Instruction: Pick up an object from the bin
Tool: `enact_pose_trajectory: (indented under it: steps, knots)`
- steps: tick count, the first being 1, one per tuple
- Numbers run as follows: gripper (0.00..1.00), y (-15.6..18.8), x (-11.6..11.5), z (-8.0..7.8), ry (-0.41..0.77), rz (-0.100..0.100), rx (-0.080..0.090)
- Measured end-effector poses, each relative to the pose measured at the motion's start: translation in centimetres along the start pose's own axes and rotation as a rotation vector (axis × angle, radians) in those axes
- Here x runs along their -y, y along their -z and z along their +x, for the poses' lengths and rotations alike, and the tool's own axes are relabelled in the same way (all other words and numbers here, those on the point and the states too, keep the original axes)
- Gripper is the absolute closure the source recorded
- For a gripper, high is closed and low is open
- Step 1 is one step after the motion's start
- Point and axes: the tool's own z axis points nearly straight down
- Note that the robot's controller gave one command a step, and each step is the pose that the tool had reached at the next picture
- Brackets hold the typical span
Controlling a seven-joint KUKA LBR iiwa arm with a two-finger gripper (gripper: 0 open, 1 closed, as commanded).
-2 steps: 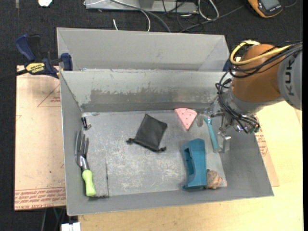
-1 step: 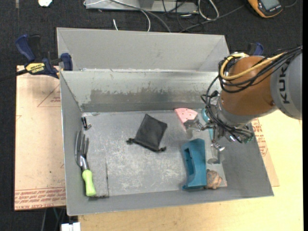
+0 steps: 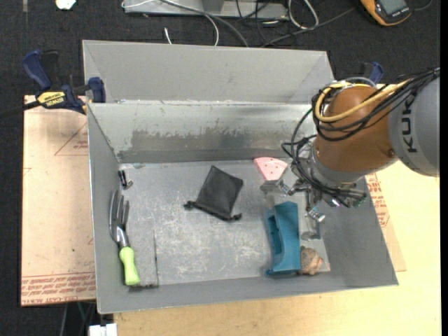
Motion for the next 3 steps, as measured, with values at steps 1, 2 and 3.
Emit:
enact_pose_trajectory:
  steps: [1,2,3]
  knots:
    - [0.0,-5.3,0.5,0.6,0.299,-0.001,0.005]
    - [1.0,-5.3,-1.2,0.4,0.387,0.001,0.005]
    - [1.0,-5.3,-1.2,0.4,0.387,0.001,0.005]
